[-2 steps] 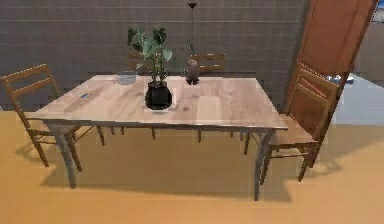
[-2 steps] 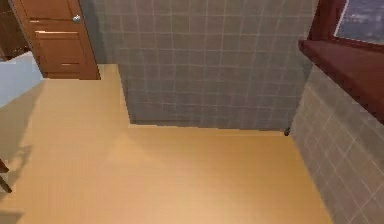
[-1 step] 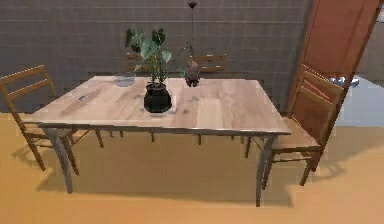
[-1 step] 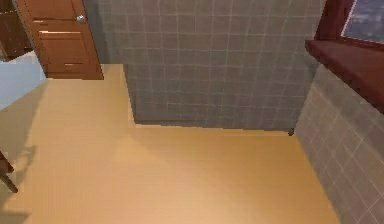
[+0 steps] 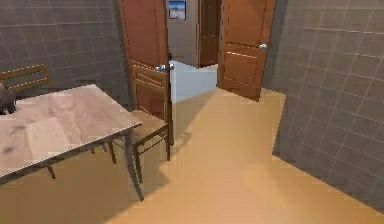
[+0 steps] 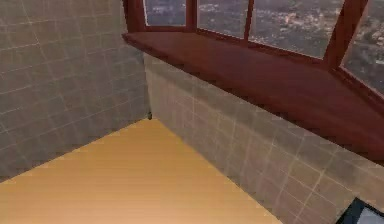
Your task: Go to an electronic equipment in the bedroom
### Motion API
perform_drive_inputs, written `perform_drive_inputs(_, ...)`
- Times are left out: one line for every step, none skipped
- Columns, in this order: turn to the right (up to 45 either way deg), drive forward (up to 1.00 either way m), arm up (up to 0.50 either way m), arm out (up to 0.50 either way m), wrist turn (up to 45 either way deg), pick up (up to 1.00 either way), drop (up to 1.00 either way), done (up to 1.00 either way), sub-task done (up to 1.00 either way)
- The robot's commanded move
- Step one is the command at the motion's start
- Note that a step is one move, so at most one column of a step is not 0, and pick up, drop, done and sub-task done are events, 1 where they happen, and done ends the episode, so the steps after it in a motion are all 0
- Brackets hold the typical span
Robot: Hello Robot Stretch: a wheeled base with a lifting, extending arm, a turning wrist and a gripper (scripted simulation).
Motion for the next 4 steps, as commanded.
perform_drive_inputs(30.0, 0.0, 0.0, 0.0, 0.0, 0.0, 0.0, 0.0, 0.0)
perform_drive_inputs(0.0, 0.1, 0.0, 0.0, 0.0, 0.0, 0.0, 0.0, 0.0)
perform_drive_inputs(45.0, 0.0, 0.0, 0.0, 0.0, 0.0, 0.0, 0.0, 0.0)
perform_drive_inputs(9.0, 0.0, 0.0, 0.0, 0.0, 0.0, 0.0, 0.0, 0.0)
